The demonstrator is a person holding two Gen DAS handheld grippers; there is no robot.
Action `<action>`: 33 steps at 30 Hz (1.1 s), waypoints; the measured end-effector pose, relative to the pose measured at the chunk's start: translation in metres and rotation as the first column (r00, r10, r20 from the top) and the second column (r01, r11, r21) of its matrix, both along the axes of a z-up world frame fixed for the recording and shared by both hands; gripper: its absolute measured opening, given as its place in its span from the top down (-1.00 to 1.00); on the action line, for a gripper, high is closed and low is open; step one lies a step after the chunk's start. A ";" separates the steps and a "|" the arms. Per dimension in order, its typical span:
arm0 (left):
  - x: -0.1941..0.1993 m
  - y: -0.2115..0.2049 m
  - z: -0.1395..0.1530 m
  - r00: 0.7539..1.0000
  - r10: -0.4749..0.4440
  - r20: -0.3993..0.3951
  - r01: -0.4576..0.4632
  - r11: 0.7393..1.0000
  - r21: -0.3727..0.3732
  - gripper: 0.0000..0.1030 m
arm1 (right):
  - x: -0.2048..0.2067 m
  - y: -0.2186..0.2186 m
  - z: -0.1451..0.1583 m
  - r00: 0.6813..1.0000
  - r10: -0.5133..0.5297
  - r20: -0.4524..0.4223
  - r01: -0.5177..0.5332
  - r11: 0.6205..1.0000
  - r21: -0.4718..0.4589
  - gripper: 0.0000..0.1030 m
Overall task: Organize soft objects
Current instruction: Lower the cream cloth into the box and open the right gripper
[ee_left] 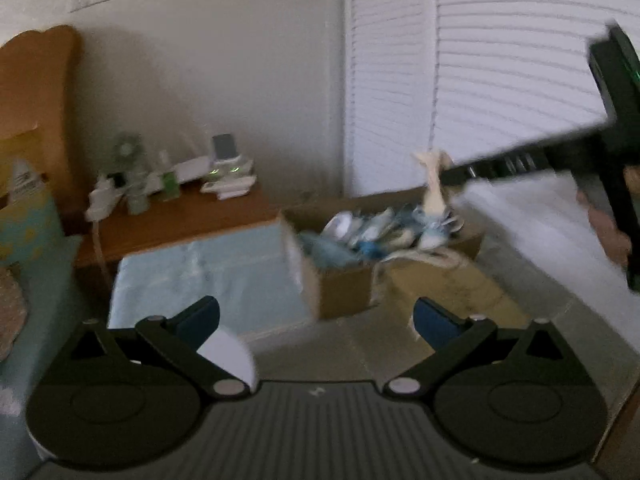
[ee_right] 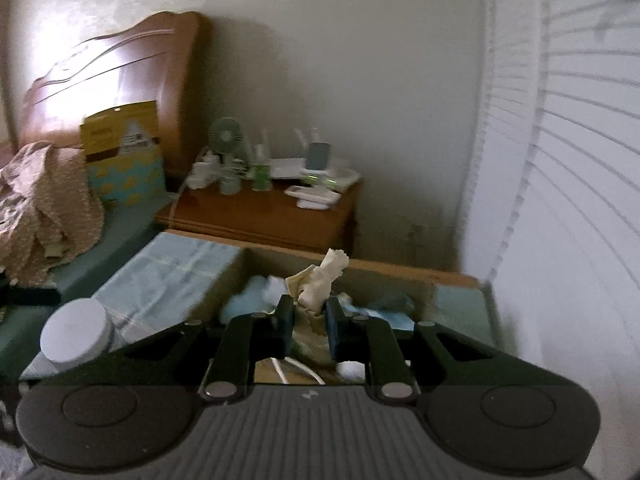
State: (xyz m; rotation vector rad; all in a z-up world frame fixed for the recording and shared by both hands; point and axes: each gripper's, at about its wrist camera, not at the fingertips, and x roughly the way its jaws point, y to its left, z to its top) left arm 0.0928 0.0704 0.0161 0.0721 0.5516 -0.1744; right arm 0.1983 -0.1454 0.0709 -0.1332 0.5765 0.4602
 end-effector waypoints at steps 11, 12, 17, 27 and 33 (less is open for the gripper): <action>-0.015 0.009 -0.024 0.996 0.084 -0.022 -0.084 0.996 -0.038 -0.99 | 0.051 0.059 -0.006 0.990 0.136 -0.031 -0.136 0.991 -0.011 0.60; -0.016 0.010 -0.025 0.996 0.088 -0.024 -0.089 0.995 -0.044 -0.99 | 0.054 0.063 -0.007 0.989 0.142 -0.035 -0.143 0.990 -0.013 0.59; -0.016 0.015 -0.025 0.993 0.120 -0.021 -0.121 0.992 -0.021 -0.99 | 0.061 0.071 -0.022 0.988 0.141 -0.062 -0.144 0.989 -0.041 -0.36; -0.016 0.012 -0.016 0.991 0.136 -0.017 -0.136 0.991 0.000 -0.99 | 0.037 0.051 -0.014 0.994 0.048 -0.094 -0.050 0.998 -0.022 -1.00; -0.017 0.007 -0.005 0.985 0.162 -0.055 -0.164 0.986 -0.027 -0.99 | 0.007 0.044 -0.004 0.994 -0.016 -0.110 0.009 0.998 -0.063 -1.00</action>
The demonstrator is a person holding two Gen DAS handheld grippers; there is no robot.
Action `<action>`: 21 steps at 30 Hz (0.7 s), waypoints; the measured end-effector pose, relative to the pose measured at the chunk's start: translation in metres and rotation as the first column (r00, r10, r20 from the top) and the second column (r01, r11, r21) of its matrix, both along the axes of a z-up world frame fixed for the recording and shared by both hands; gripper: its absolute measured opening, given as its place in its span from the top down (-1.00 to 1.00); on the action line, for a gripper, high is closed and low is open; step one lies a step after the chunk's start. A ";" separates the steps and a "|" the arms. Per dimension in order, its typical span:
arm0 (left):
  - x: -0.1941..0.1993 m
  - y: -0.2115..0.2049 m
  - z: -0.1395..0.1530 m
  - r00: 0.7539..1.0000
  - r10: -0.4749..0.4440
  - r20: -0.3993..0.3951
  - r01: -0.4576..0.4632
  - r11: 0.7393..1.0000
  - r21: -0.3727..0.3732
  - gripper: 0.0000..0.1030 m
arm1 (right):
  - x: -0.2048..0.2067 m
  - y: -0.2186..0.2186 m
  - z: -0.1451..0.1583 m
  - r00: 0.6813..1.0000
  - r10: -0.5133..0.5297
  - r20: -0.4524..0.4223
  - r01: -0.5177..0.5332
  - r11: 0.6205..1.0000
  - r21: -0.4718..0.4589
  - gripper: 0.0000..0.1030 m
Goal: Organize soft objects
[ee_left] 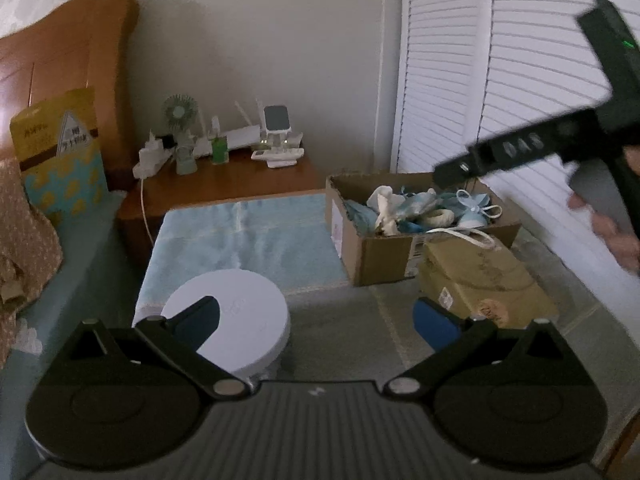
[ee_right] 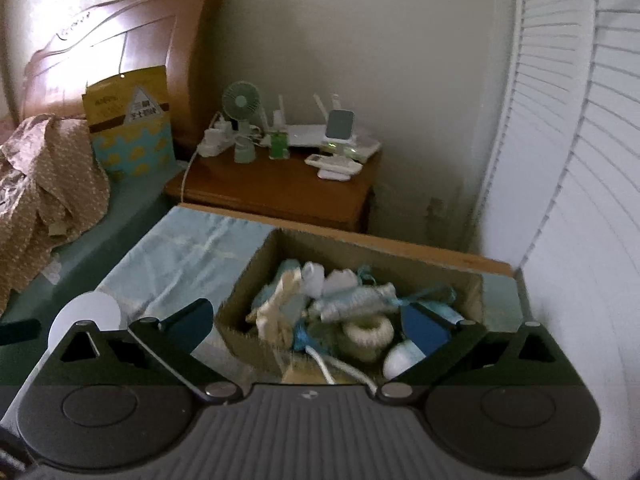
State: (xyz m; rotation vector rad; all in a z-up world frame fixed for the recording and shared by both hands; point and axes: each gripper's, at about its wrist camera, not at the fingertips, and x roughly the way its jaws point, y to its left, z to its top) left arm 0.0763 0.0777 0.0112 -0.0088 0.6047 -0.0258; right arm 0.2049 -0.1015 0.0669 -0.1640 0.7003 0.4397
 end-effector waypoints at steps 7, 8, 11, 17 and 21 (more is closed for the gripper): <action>0.004 -0.018 0.019 0.998 0.037 -0.058 -0.036 0.999 0.028 -0.99 | -0.050 -0.017 -0.001 0.988 -0.144 -0.048 0.142 0.988 -0.055 -1.00; 0.004 -0.021 0.021 0.998 0.031 -0.060 -0.028 0.999 0.037 -0.99 | -0.057 -0.020 -0.001 0.984 -0.170 -0.045 0.167 0.984 -0.067 -1.00; 0.002 -0.033 0.029 0.999 0.007 -0.053 -0.004 0.998 0.059 -0.99 | -0.078 -0.030 -0.001 0.971 -0.232 -0.046 0.229 0.970 -0.078 -1.00; 0.004 -0.049 0.044 0.998 -0.024 -0.059 0.027 0.998 0.050 -0.99 | -0.099 -0.049 0.004 0.945 -0.321 -0.058 0.317 0.946 -0.061 -1.00; 0.004 -0.055 0.049 0.998 -0.022 -0.060 0.024 0.999 0.044 -0.99 | -0.109 -0.058 0.010 0.935 -0.351 -0.057 0.349 0.936 -0.037 -1.00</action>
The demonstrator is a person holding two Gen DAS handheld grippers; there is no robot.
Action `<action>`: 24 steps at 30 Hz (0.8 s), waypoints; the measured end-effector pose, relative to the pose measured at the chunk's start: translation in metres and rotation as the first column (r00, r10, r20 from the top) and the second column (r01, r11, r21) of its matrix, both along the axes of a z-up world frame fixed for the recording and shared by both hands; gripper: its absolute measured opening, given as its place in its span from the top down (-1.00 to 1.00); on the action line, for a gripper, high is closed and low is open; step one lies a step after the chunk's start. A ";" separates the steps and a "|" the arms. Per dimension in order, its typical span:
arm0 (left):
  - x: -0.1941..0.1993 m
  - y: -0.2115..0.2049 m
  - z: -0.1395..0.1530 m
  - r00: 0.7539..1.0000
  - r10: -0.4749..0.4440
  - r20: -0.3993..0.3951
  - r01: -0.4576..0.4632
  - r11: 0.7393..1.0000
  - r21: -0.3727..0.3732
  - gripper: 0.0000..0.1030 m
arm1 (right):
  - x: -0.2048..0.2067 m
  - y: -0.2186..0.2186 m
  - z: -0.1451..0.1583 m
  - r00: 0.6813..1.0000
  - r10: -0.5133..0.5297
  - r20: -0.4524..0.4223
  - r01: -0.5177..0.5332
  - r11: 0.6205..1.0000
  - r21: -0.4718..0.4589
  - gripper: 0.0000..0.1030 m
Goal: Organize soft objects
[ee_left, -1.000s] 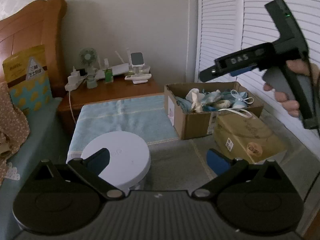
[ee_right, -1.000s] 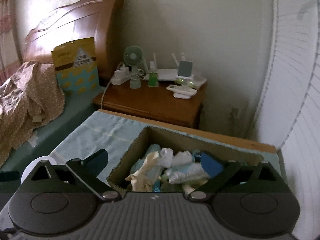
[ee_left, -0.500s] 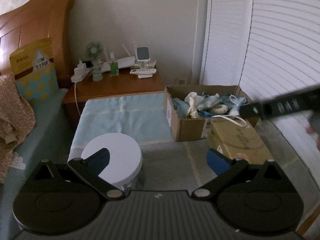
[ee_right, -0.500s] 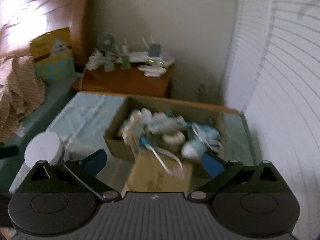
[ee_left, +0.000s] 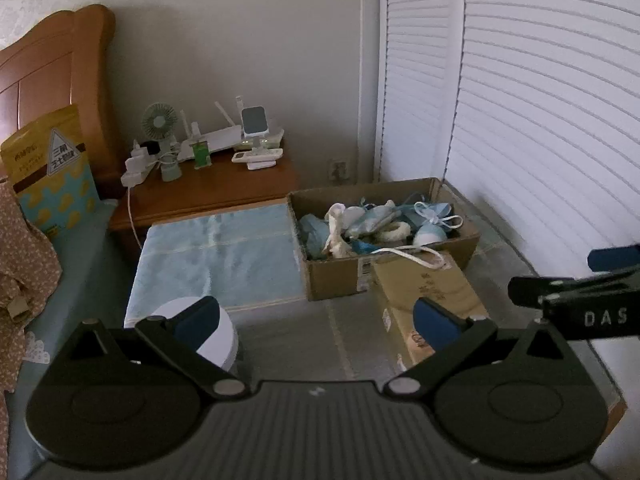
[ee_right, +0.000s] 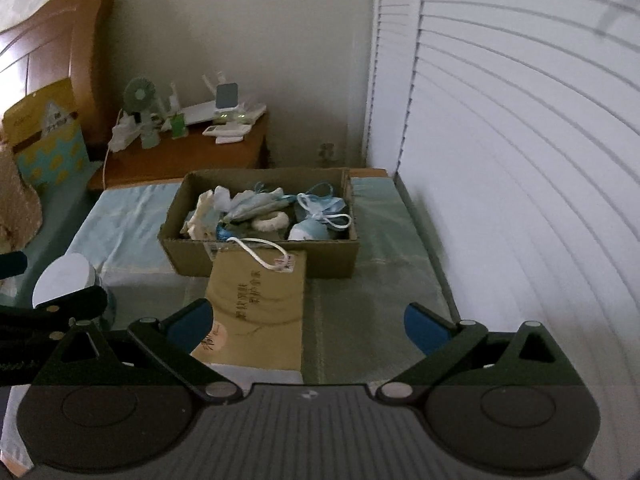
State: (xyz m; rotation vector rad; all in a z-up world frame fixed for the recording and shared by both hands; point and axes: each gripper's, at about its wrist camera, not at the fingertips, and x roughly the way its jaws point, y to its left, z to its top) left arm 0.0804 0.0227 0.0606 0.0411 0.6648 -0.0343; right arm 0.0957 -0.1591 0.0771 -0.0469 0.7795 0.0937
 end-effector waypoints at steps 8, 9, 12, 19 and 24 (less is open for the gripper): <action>0.001 -0.002 0.000 1.000 0.015 -0.019 -0.015 1.000 -0.008 -0.99 | -0.010 -0.001 0.004 1.000 -0.005 0.017 0.005 1.000 -0.003 -1.00; 0.001 -0.002 -0.001 1.000 0.015 -0.021 -0.015 1.000 -0.009 -0.99 | -0.010 -0.001 0.004 1.000 -0.006 0.019 0.006 1.000 -0.003 -1.00; 0.001 -0.003 -0.001 1.000 0.015 -0.022 -0.015 1.000 -0.010 -0.99 | -0.011 0.000 0.005 1.000 0.000 0.018 0.000 1.000 -0.005 -1.00; 0.002 -0.003 -0.002 1.000 0.014 -0.028 -0.014 1.000 -0.013 -0.99 | -0.014 0.001 0.005 1.000 0.008 0.018 -0.008 1.000 -0.005 -1.00; 0.002 -0.003 -0.002 0.999 0.012 -0.030 -0.012 1.000 -0.013 -0.99 | -0.014 0.000 0.005 1.000 0.007 0.018 -0.007 1.000 -0.003 -1.00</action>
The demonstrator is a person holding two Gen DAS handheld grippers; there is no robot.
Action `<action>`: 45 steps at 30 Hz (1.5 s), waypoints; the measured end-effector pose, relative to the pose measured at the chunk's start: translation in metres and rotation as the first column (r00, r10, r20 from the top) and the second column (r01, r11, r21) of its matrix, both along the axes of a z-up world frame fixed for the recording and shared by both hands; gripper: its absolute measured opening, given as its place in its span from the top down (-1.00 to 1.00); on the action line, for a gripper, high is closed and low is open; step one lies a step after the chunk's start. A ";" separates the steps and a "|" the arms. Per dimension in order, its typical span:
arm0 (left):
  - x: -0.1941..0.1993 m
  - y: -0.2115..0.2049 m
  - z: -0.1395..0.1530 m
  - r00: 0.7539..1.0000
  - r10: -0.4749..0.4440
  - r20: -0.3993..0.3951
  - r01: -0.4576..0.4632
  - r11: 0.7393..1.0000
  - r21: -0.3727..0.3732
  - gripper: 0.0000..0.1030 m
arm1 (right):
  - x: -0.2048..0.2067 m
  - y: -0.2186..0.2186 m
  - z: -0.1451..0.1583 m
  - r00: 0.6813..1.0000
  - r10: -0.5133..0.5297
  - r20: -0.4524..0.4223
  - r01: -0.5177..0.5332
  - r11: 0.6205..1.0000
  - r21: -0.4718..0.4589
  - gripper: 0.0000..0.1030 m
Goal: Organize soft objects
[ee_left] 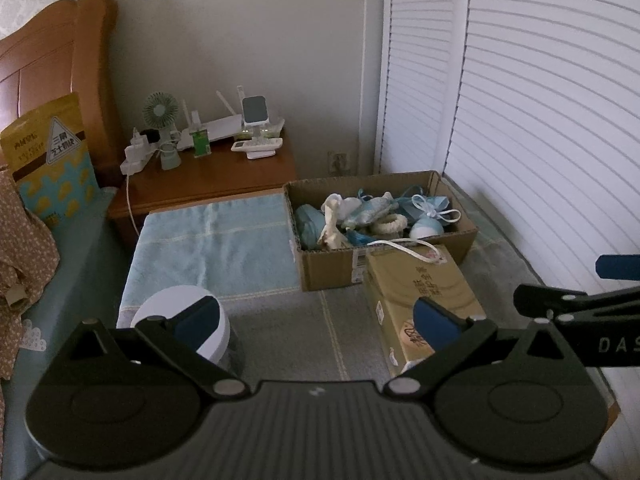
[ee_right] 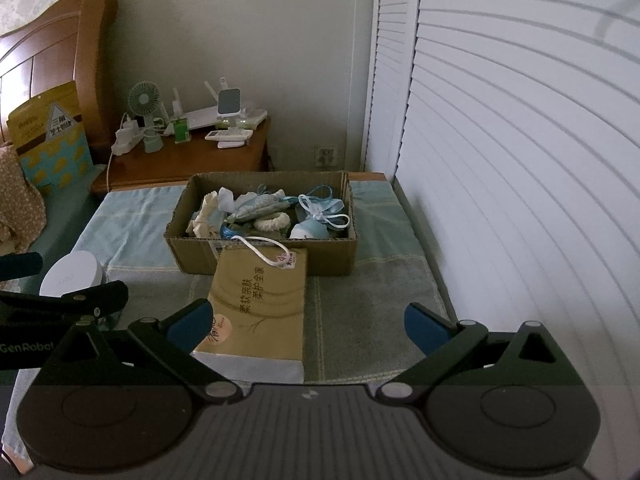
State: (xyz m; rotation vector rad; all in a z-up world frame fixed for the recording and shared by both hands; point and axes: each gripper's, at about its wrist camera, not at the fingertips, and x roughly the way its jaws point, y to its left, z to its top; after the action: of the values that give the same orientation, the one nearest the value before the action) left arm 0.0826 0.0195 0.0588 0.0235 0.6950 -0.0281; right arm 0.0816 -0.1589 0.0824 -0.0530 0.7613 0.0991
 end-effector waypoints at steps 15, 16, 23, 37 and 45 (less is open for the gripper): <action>0.001 -0.003 -0.003 1.000 0.007 -0.017 -0.007 1.000 0.007 -0.99 | 0.001 -0.001 -0.002 1.000 -0.004 -0.011 0.004 1.000 0.003 -1.00; 0.001 -0.003 -0.003 1.000 0.009 -0.020 -0.009 1.000 0.007 -0.99 | 0.001 -0.001 -0.002 1.000 -0.006 -0.011 0.006 1.000 0.002 -1.00; 0.001 -0.004 -0.005 1.000 0.011 -0.026 -0.011 1.000 0.006 -0.99 | 0.003 -0.003 -0.005 1.000 -0.009 -0.019 0.009 1.000 0.008 -1.00; 0.000 -0.005 -0.005 0.999 0.014 -0.031 -0.014 1.000 0.009 -0.99 | 0.004 -0.004 -0.006 1.000 -0.012 -0.021 0.012 1.000 0.011 -1.00; 0.000 -0.005 -0.005 0.999 0.014 -0.031 -0.013 1.000 0.009 -0.99 | 0.004 -0.005 -0.006 1.000 -0.011 -0.020 0.012 1.000 0.012 -1.00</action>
State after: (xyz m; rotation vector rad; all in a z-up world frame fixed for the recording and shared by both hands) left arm 0.0827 0.0143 0.0535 0.0273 0.7262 -0.0123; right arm 0.0852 -0.1637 0.0761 -0.0361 0.7808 0.0935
